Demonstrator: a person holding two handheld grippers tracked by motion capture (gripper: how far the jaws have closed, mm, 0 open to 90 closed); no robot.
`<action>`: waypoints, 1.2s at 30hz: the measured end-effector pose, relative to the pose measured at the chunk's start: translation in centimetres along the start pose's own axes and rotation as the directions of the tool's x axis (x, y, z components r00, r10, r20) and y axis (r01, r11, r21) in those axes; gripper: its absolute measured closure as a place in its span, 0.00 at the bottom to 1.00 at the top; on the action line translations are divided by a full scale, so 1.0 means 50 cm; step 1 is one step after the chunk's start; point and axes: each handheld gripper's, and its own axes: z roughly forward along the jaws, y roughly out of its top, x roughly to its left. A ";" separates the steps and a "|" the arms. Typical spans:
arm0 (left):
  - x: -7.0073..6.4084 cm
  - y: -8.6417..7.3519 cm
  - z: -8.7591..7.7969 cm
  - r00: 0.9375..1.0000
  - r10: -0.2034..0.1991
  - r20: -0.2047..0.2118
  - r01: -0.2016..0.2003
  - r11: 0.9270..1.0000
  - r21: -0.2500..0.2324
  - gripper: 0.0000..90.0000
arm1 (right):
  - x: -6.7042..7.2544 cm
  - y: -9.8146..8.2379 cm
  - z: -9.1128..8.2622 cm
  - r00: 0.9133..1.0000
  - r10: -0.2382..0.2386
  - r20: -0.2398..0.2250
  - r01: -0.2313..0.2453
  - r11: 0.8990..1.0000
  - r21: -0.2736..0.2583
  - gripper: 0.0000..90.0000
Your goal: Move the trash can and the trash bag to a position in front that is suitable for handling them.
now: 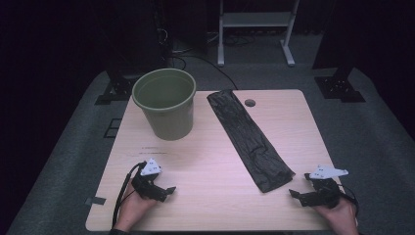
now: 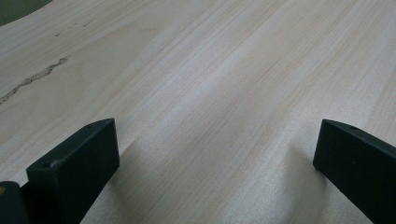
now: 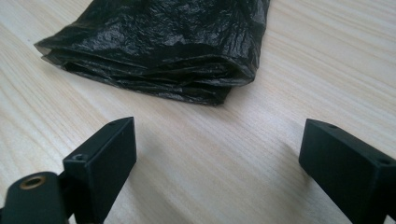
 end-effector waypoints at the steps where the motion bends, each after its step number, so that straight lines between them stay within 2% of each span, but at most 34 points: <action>1: 0.000 0.000 0.000 1.000 0.000 -0.001 0.000 1.000 0.000 0.00 | 0.000 0.001 -0.001 1.000 0.004 0.003 -0.004 1.000 0.000 0.11; 8: 0.000 0.000 0.000 1.000 -0.001 -0.002 0.001 1.000 -0.001 0.00 | -0.005 0.032 -0.006 1.000 0.003 0.007 -0.003 0.999 -0.045 0.11; 14: 0.000 0.000 0.000 1.000 -0.002 -0.002 0.002 1.000 0.000 0.00 | -0.016 0.070 0.004 1.000 0.007 -0.024 -0.009 0.997 -0.074 0.13; 19: -0.001 0.000 0.000 1.000 -0.004 -0.004 0.004 1.000 0.000 0.00 | -0.021 0.101 0.028 1.000 0.002 -0.019 -0.003 0.998 -0.069 0.13; 21: -0.001 0.000 0.000 1.000 -0.004 -0.004 0.004 1.000 -0.001 0.00 | -0.023 0.104 0.031 1.000 0.005 -0.023 -0.006 0.997 -0.072 0.13; 22: -0.001 0.000 0.000 1.000 -0.005 -0.004 0.005 1.000 -0.001 0.00 | -0.025 0.114 0.038 1.000 0.006 -0.004 -0.007 0.998 -0.064 0.14; 26: -0.001 0.000 0.000 1.000 -0.005 -0.004 0.005 1.000 -0.001 0.00 | -0.026 0.124 0.049 1.000 0.001 -0.009 -0.001 0.998 -0.062 0.16; 30: -0.001 0.000 0.000 1.000 -0.004 -0.004 0.004 1.000 -0.001 0.00 | -0.025 0.132 0.067 1.000 -0.004 -0.023 0.003 0.999 -0.051 0.20; 36: -0.001 0.000 0.000 1.000 -0.004 -0.002 0.004 1.000 -0.001 0.00 | -0.030 0.135 0.090 1.000 -0.009 -0.030 0.008 1.000 -0.020 0.36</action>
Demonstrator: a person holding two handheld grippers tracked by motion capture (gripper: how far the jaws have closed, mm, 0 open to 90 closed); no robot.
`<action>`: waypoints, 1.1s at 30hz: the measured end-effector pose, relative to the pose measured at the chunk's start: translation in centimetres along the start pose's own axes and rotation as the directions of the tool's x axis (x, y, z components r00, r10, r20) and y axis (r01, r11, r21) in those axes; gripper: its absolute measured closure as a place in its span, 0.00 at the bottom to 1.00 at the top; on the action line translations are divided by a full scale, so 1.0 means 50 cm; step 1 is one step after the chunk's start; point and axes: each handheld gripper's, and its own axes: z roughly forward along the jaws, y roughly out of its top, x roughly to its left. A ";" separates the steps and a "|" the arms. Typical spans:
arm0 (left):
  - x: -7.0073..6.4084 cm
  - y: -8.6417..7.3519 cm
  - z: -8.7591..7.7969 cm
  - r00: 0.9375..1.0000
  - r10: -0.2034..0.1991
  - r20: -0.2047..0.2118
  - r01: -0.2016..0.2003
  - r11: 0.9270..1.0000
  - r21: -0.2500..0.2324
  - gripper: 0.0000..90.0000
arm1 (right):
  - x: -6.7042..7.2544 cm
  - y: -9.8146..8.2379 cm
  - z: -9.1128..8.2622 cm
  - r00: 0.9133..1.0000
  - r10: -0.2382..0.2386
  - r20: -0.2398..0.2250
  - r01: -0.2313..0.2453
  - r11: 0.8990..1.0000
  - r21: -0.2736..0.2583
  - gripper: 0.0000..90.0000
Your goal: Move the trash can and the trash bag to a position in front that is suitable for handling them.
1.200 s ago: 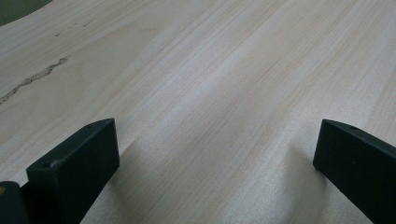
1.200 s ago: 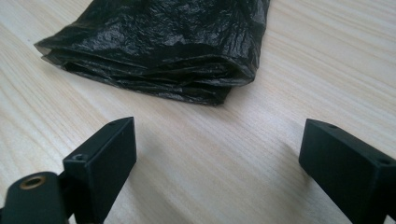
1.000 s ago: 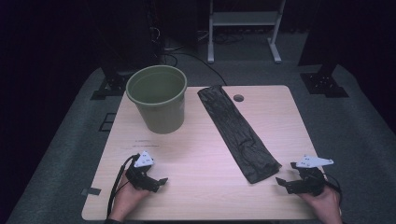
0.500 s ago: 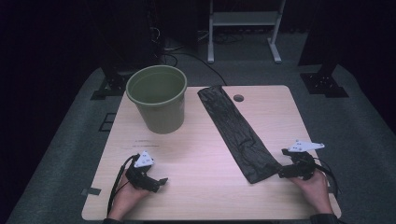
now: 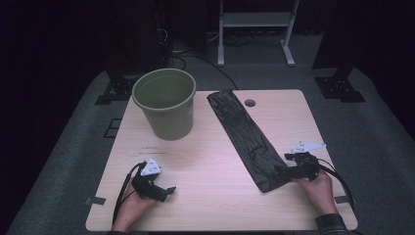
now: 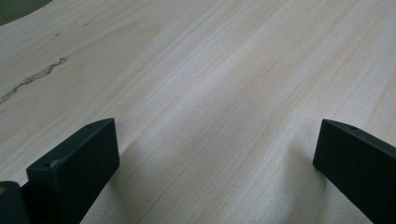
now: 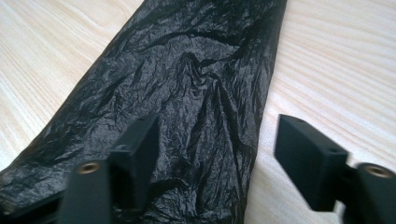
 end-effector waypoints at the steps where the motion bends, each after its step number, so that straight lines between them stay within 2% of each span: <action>1: 0.001 0.000 0.000 1.000 0.004 0.003 -0.004 1.000 0.000 0.00 | -0.001 0.000 0.002 1.000 -0.002 0.009 0.002 1.000 0.004 0.38; 3: 0.002 0.000 0.000 1.000 0.006 0.005 -0.006 1.000 0.000 0.00 | -0.003 0.000 0.006 1.000 -0.012 0.007 0.012 1.000 0.015 0.42; 7: 0.001 0.000 0.000 1.000 0.006 0.005 -0.006 1.000 0.000 0.00 | 0.002 -0.002 0.008 0.999 -0.038 0.028 0.037 0.999 0.034 0.59; 10: 0.001 0.000 -0.001 1.000 0.007 0.005 -0.007 1.000 0.001 0.00 | 0.002 -0.003 0.010 0.999 -0.045 0.026 0.044 0.998 0.045 0.63; 13: 0.001 -0.001 -0.001 1.000 0.006 0.005 -0.006 1.000 0.001 0.00 | 0.001 -0.004 0.013 0.999 -0.039 0.008 0.038 0.998 0.051 0.74; 14: 0.001 -0.001 -0.001 1.000 0.006 0.005 -0.006 1.000 0.001 0.00 | 0.001 -0.004 0.013 0.999 -0.039 0.008 0.038 0.998 0.051 0.74; 15: 0.001 -0.001 0.000 1.000 0.006 0.005 -0.006 1.000 0.000 0.00 | 0.001 -0.004 0.013 0.999 -0.036 -0.002 0.036 0.998 0.049 0.83; 16: 0.001 -0.001 0.000 1.000 0.006 0.005 -0.006 1.000 0.000 0.00 | 0.001 -0.004 0.013 0.999 -0.036 -0.002 0.036 0.998 0.049 0.83; 17: 0.001 -0.001 0.000 1.000 0.006 0.005 -0.006 1.000 0.000 0.00 | 0.001 -0.005 0.012 0.999 -0.033 -0.006 0.034 0.998 0.048 0.92; 18: 0.001 -0.001 0.000 1.000 0.006 0.005 -0.006 1.000 0.000 0.00 | 0.001 -0.005 0.012 0.999 -0.033 -0.006 0.034 0.998 0.048 0.92; 19: 0.001 -0.001 0.000 1.000 0.006 0.005 -0.006 1.000 0.000 0.00 | 0.000 -0.005 0.012 0.999 -0.026 -0.023 0.027 0.998 0.052 0.99; 26: 0.001 -0.001 0.000 1.000 0.007 0.005 -0.007 1.000 0.000 0.00 | -0.002 -0.005 0.006 0.999 -0.037 -0.017 0.038 0.998 0.058 1.00; 33: 0.001 -0.001 0.000 1.000 0.006 0.005 -0.006 1.000 0.000 0.00 | -0.003 -0.027 -0.037 0.999 -0.026 -0.025 0.028 0.998 0.054 1.00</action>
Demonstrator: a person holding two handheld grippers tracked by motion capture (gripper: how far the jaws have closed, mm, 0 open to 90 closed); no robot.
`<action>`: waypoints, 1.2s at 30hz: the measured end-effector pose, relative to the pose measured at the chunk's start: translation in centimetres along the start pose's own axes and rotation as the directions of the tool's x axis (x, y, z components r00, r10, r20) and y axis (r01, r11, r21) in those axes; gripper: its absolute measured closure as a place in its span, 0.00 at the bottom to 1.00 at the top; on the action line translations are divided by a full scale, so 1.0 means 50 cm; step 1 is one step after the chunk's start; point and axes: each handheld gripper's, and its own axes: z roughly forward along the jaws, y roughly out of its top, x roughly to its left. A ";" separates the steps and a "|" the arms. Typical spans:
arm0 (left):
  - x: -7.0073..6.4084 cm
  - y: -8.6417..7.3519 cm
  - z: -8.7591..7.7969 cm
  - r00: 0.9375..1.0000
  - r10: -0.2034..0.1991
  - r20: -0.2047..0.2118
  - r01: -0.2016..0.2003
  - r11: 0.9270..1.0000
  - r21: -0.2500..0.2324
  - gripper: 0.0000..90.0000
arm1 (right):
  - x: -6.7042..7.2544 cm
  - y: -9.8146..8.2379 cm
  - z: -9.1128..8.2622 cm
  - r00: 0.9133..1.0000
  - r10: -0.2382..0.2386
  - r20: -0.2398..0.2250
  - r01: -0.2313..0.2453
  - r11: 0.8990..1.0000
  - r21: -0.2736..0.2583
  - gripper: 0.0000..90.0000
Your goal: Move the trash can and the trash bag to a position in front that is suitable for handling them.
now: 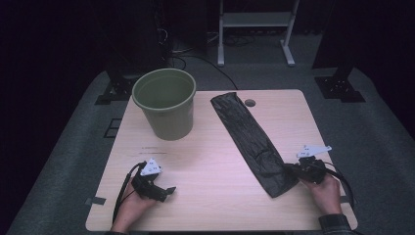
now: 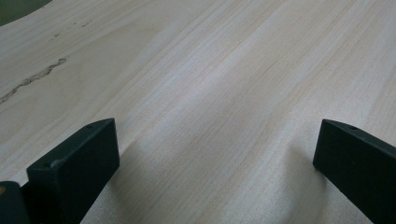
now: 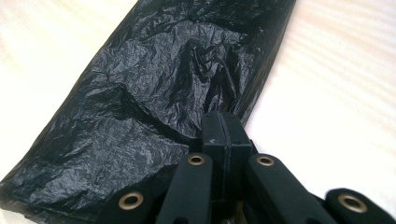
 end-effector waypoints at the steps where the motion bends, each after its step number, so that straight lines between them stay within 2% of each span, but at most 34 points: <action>1: 0.000 0.000 0.000 1.000 0.000 0.000 0.000 1.000 0.000 0.00 | 0.001 -0.008 -0.009 1.000 0.004 0.001 -0.004 1.000 0.004 1.00; 5: 0.000 0.000 0.000 1.000 0.000 0.000 0.000 1.000 0.000 0.00 | 0.003 -0.025 -0.029 1.000 0.012 -0.001 -0.012 1.000 0.007 1.00; 12: -0.001 0.000 0.000 1.000 0.002 0.001 -0.002 1.000 0.000 0.00 | 0.011 -0.089 -0.076 0.999 0.033 0.010 -0.033 0.999 0.038 1.00; 15: -0.001 -0.001 -0.001 1.000 0.002 0.001 -0.002 1.000 0.000 0.00 | 0.014 -0.104 -0.090 0.999 0.037 0.020 -0.038 0.998 0.044 0.99; 16: -0.001 -0.001 -0.001 1.000 0.002 0.001 -0.002 1.000 0.000 0.00 | 0.017 -0.114 -0.103 0.998 0.044 0.042 -0.045 0.998 0.031 0.83; 18: -0.001 -0.001 -0.001 1.000 0.002 0.001 -0.002 1.000 0.000 0.00 | 0.017 -0.116 -0.114 0.997 0.059 0.059 -0.060 0.998 0.018 0.69; 19: -0.001 -0.001 -0.001 1.000 0.002 0.001 -0.002 1.000 0.000 0.00 | 0.017 -0.116 -0.114 0.997 0.059 0.059 -0.060 0.998 0.018 0.69; 20: -0.001 -0.001 -0.001 1.000 0.002 0.001 -0.002 1.000 0.000 0.00 | 0.019 -0.106 -0.120 0.995 0.070 0.067 -0.070 0.998 -0.005 0.56; 21: -0.001 -0.001 -0.001 1.000 0.002 0.001 -0.002 1.000 0.000 0.00 | 0.019 -0.106 -0.120 0.995 0.070 0.067 -0.070 0.998 -0.005 0.56; 22: -0.002 -0.001 -0.001 1.000 0.001 0.001 -0.001 1.000 0.000 0.00 | 0.024 -0.085 -0.117 0.995 0.068 0.069 -0.066 0.998 -0.023 0.43; 23: -0.002 -0.001 -0.001 1.000 0.001 0.001 -0.001 1.000 0.000 0.00 | 0.024 -0.085 -0.117 0.995 0.068 0.069 -0.066 0.998 -0.023 0.43; 25: -0.001 -0.001 -0.001 1.000 0.002 0.001 -0.002 1.000 0.000 0.00 | 0.027 -0.059 -0.105 0.996 0.062 0.063 -0.060 0.998 -0.028 0.32; 26: -0.001 -0.001 -0.001 1.000 0.001 0.001 -0.001 1.000 0.000 0.00 | 0.031 -0.033 -0.086 0.997 0.037 0.070 -0.034 0.999 -0.036 0.21; 27: -0.001 -0.001 -0.001 1.000 0.001 0.001 -0.001 1.000 0.000 0.00 | 0.031 -0.033 -0.086 0.997 0.037 0.070 -0.034 0.999 -0.036 0.21; 28: -0.001 -0.001 -0.001 1.000 0.001 0.001 -0.001 1.000 0.000 0.00 | 0.034 -0.008 -0.065 0.997 0.018 0.080 -0.016 0.999 -0.029 0.18; 29: -0.001 -0.001 -0.001 1.000 0.001 0.001 -0.001 1.000 0.000 0.00 | 0.034 -0.008 -0.065 0.997 0.018 0.080 -0.016 0.999 -0.029 0.18; 30: -0.001 -0.001 -0.001 1.000 0.002 0.001 -0.002 1.000 0.000 0.00 | 0.034 0.012 -0.047 0.998 0.004 0.067 -0.001 0.999 -0.050 0.15; 31: -0.001 -0.001 -0.001 1.000 0.002 0.001 -0.002 1.000 0.000 0.00 | 0.034 0.012 -0.047 0.998 0.004 0.067 -0.001 0.999 -0.050 0.15; 32: -0.001 -0.001 -0.001 1.000 0.002 0.001 -0.002 1.000 0.000 0.00 | 0.034 0.034 -0.027 0.999 0.003 0.039 -0.001 0.998 -0.067 0.15; 33: -0.001 -0.001 -0.001 1.000 0.002 0.001 -0.002 1.000 0.000 0.00 | 0.034 0.034 -0.027 0.999 0.003 0.039 -0.001 0.998 -0.067 0.15; 36: -0.001 -0.001 -0.001 1.000 0.002 0.001 -0.002 1.000 0.000 0.00 | 0.030 0.061 0.004 1.000 -0.008 0.030 0.010 0.998 -0.067 0.14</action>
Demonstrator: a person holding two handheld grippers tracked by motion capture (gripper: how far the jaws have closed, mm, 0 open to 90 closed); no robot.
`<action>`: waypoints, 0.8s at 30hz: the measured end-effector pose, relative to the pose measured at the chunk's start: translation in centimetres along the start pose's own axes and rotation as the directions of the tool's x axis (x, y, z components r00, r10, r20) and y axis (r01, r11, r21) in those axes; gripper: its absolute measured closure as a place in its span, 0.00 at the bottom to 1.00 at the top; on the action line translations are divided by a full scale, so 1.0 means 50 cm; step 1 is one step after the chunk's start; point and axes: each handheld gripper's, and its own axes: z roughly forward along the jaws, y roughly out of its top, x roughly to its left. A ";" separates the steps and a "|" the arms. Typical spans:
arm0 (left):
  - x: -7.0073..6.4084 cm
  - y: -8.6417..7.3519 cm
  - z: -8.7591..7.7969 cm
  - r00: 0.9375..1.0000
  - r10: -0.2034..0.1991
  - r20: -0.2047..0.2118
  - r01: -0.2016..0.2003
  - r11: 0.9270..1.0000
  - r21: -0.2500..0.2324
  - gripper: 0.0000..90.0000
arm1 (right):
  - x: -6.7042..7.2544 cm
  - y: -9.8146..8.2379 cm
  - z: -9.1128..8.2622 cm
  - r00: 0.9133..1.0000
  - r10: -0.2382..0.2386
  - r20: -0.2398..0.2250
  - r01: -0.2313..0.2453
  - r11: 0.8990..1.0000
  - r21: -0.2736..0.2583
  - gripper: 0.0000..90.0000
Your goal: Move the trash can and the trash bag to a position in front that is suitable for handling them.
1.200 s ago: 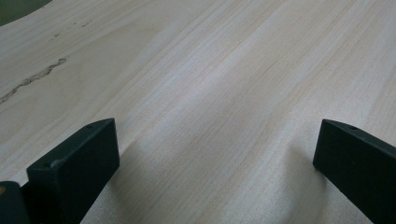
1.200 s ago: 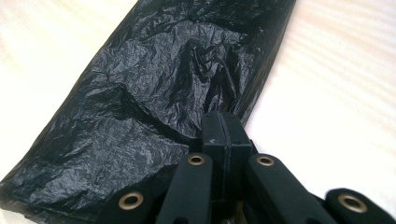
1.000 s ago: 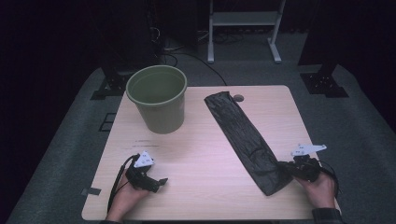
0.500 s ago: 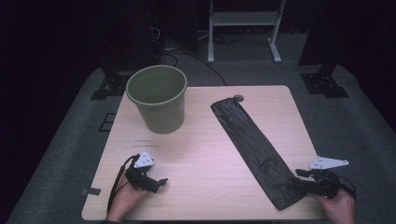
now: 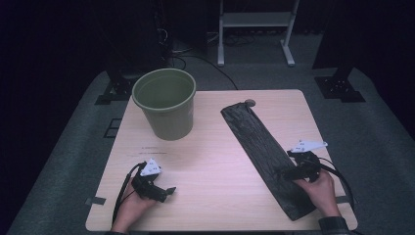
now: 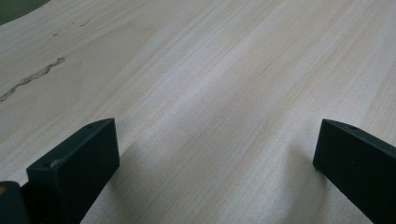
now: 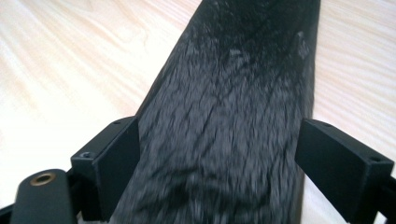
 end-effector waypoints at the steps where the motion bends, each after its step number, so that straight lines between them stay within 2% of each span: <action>1: 0.000 0.000 0.000 1.000 0.000 0.000 0.000 1.000 0.000 0.00 | 0.000 0.000 0.000 1.000 0.000 0.000 0.000 1.000 0.000 0.14; 4: 0.000 0.000 0.000 1.000 0.000 0.000 0.000 1.000 0.000 0.00 | -0.006 0.013 0.036 1.000 -0.007 -0.006 0.007 1.000 -0.016 0.14; 5: 0.000 0.000 0.000 1.000 0.000 0.000 0.000 1.000 0.000 0.00 | -0.006 0.013 0.036 1.000 -0.007 -0.006 0.007 1.000 -0.016 0.14; 7: 0.000 0.000 0.000 1.000 0.000 0.000 0.000 1.000 0.000 0.00 | -0.008 0.017 0.054 1.000 -0.014 0.019 0.014 1.000 -0.023 0.14; 8: 0.000 0.000 0.000 1.000 0.000 0.001 0.000 1.000 0.000 0.00 | -0.010 0.022 0.073 1.000 -0.013 0.024 0.013 1.000 -0.016 0.14; 9: 0.000 0.000 0.000 1.000 0.000 0.001 0.000 1.000 0.000 0.00 | -0.010 0.022 0.073 1.000 -0.013 0.024 0.013 1.000 -0.016 0.14; 11: 0.000 0.000 0.000 1.000 0.000 0.001 0.000 1.000 0.000 0.00 | -0.014 0.026 0.100 1.000 -0.012 0.012 0.012 1.000 0.012 0.16; 13: 0.000 0.000 0.000 1.000 0.000 0.000 0.000 1.000 0.000 0.00 | -0.017 0.026 0.111 1.000 -0.005 0.004 0.005 1.000 0.024 0.23; 15: 0.000 0.000 0.000 1.000 0.000 0.000 0.000 1.000 0.000 0.00 | -0.018 0.025 0.117 1.000 -0.003 0.005 0.003 1.000 0.029 0.24; 16: 0.000 0.000 0.000 1.000 0.000 0.000 0.000 1.000 0.000 0.00 | -0.020 0.023 0.122 1.000 -0.004 0.003 0.004 0.999 0.042 0.32; 17: 0.000 0.000 0.000 1.000 0.000 0.000 0.000 1.000 0.000 0.00 | -0.020 0.023 0.122 1.000 -0.004 0.003 0.004 0.999 0.042 0.32; 18: 0.000 0.000 0.000 1.000 0.000 0.000 0.000 1.000 0.000 0.00 | -0.019 0.022 0.123 1.000 -0.011 0.010 0.010 0.999 0.038 0.42; 19: 0.000 0.000 0.000 1.000 0.000 0.000 0.000 1.000 0.000 0.00 | -0.019 0.022 0.123 1.000 -0.011 0.010 0.010 0.999 0.038 0.42; 21: 0.000 0.000 0.000 1.000 0.000 0.001 0.000 1.000 0.000 0.00 | -0.017 0.023 0.119 1.000 -0.018 -0.001 0.018 0.999 0.034 0.54; 22: 0.000 0.000 0.000 1.000 0.000 0.001 0.000 1.000 0.000 0.00 | -0.016 0.021 0.117 1.000 -0.019 -0.022 0.020 0.999 0.035 0.63; 24: 0.000 0.000 0.000 1.000 0.000 0.000 0.000 1.000 0.000 0.00 | -0.017 0.019 0.112 0.999 -0.026 -0.025 0.027 0.999 0.038 0.73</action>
